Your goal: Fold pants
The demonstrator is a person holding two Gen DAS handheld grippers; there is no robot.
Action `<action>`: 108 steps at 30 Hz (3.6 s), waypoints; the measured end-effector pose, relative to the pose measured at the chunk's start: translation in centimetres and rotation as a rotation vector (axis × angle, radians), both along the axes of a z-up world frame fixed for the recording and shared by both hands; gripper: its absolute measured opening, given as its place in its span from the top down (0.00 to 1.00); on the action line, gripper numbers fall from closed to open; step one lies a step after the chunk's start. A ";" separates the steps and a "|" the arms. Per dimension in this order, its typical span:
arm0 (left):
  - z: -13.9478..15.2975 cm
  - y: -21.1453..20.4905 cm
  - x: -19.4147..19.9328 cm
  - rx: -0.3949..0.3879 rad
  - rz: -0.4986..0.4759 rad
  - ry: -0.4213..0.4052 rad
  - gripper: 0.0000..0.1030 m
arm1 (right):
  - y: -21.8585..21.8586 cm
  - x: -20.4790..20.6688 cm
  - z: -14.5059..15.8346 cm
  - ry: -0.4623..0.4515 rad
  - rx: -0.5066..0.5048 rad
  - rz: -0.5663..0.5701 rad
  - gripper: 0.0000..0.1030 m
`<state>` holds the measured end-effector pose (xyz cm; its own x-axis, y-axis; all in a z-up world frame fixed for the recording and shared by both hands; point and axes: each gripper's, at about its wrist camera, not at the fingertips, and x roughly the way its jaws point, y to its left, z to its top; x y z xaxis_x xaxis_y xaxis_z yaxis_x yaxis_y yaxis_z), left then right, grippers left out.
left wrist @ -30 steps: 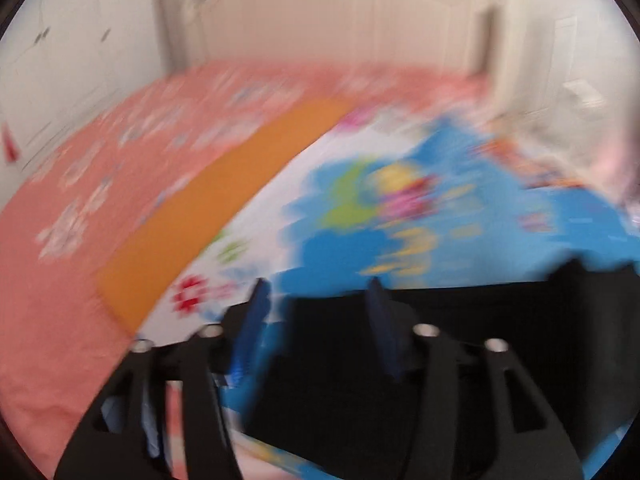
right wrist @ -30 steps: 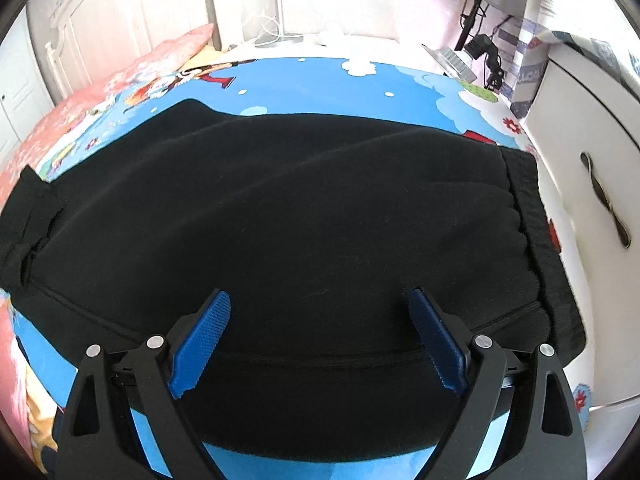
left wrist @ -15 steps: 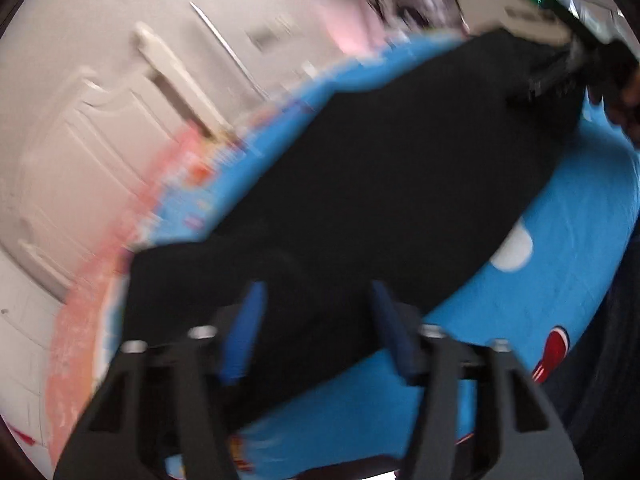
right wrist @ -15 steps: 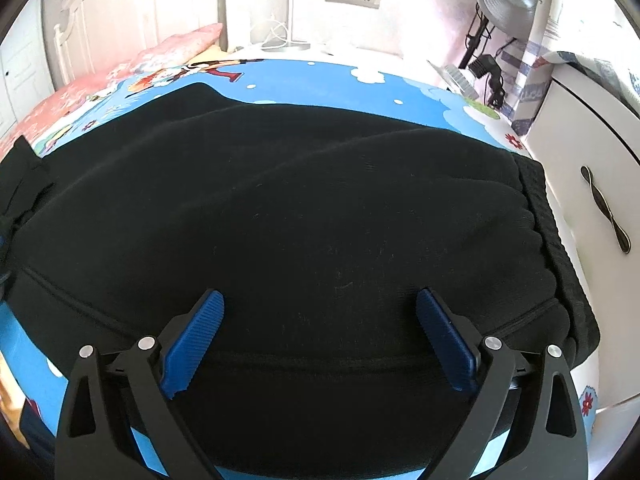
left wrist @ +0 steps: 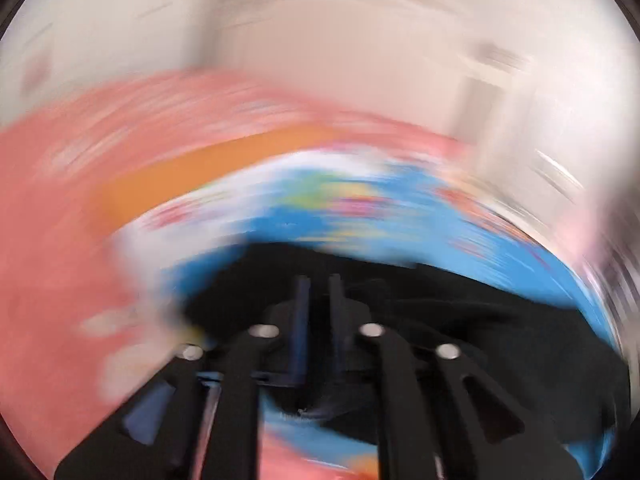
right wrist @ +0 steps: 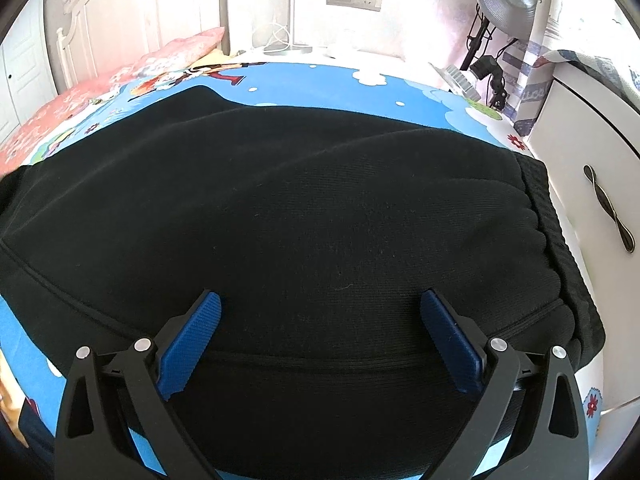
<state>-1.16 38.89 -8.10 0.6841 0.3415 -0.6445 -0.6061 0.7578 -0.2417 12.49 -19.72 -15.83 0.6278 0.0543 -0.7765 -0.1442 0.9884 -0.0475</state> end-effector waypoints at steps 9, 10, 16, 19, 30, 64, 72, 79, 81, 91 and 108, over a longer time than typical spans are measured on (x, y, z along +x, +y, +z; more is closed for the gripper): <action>-2.3 2.6 -4.5 -0.187 0.010 -0.098 0.42 | 0.2 0.4 0.1 0.028 -0.008 -0.003 0.05; -2.3 2.5 -4.4 -0.197 0.009 -0.113 0.35 | 0.2 0.4 0.1 0.029 -0.009 -0.002 0.05; -3.3 6.0 -5.8 -0.325 0.303 -0.224 0.31 | 0.2 0.3 0.0 0.028 -0.009 -0.001 0.05; -2.6 5.9 -6.5 -0.339 0.208 -0.295 0.29 | 0.2 0.4 0.0 0.029 -0.007 -0.001 0.05; -4.8 1.8 -1.6 -0.356 -0.018 -0.136 0.53 | 0.3 1.1 4.1 0.020 0.161 0.041 0.05; -6.8 4.7 -3.1 -0.193 0.239 -0.039 0.90 | 26.0 20.2 -0.1 -0.034 -0.161 0.424 0.06; -6.9 4.2 -2.9 -0.277 -0.003 -0.184 0.57 | 29.5 18.7 0.7 -0.218 -0.319 0.581 0.06; -8.4 2.4 -0.9 -0.241 -0.034 -0.122 0.66 | 31.3 19.9 2.3 -0.321 -0.338 0.506 0.05; -8.6 1.9 -0.3 -0.188 -0.044 -0.101 0.65 | 32.5 18.3 4.3 -0.326 -0.234 0.512 0.05; -9.2 1.6 -0.6 -0.151 -0.053 -0.141 0.65 | 43.3 9.1 4.3 -0.194 -0.055 0.685 0.05; -9.4 1.1 -0.4 -0.094 -0.043 -0.141 0.64 | 46.7 8.2 -0.4 -0.086 -0.175 0.732 0.05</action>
